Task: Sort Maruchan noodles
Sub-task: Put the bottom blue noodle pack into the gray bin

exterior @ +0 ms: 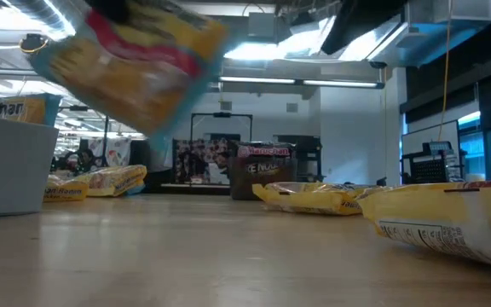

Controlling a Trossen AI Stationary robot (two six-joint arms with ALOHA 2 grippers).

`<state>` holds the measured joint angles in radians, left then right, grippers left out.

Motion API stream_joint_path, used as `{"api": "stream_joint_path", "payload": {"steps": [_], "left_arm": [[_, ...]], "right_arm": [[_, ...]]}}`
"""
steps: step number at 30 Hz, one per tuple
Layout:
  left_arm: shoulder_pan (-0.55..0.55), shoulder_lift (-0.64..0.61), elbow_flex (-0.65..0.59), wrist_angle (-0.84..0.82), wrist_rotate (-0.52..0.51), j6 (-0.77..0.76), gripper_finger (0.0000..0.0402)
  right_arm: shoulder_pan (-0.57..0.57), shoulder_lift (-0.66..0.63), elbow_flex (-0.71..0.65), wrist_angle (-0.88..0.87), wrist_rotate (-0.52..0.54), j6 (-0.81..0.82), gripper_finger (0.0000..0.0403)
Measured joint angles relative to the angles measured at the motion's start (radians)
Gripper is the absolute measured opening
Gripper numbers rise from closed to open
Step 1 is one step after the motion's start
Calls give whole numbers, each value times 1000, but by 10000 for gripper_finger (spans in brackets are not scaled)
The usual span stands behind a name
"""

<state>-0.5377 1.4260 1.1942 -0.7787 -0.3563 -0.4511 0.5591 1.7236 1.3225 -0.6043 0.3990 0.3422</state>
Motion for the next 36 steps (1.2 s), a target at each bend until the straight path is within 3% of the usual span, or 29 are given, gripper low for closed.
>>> {"api": "stream_joint_path", "payload": {"steps": [7,11,17,22,29,36], "left_arm": [[-157,-188,0,-252,-34,-127,47],[-266,-283,0,-427,-89,-275,47],[-400,-319,-1,-621,-132,-472,47],[-461,-319,-55,-582,-139,-517,47],[-490,-318,-274,-415,-150,-565,47],[-470,-318,-368,-274,-244,-595,46]], "right_arm": [[-13,2,-129,140,-29,62,180],[-23,2,-193,278,-67,79,170],[-32,2,-237,416,-96,84,162],[-38,2,-238,455,-96,86,161],[-38,2,-238,482,-94,98,161],[-38,2,-238,481,-94,98,161]]}}
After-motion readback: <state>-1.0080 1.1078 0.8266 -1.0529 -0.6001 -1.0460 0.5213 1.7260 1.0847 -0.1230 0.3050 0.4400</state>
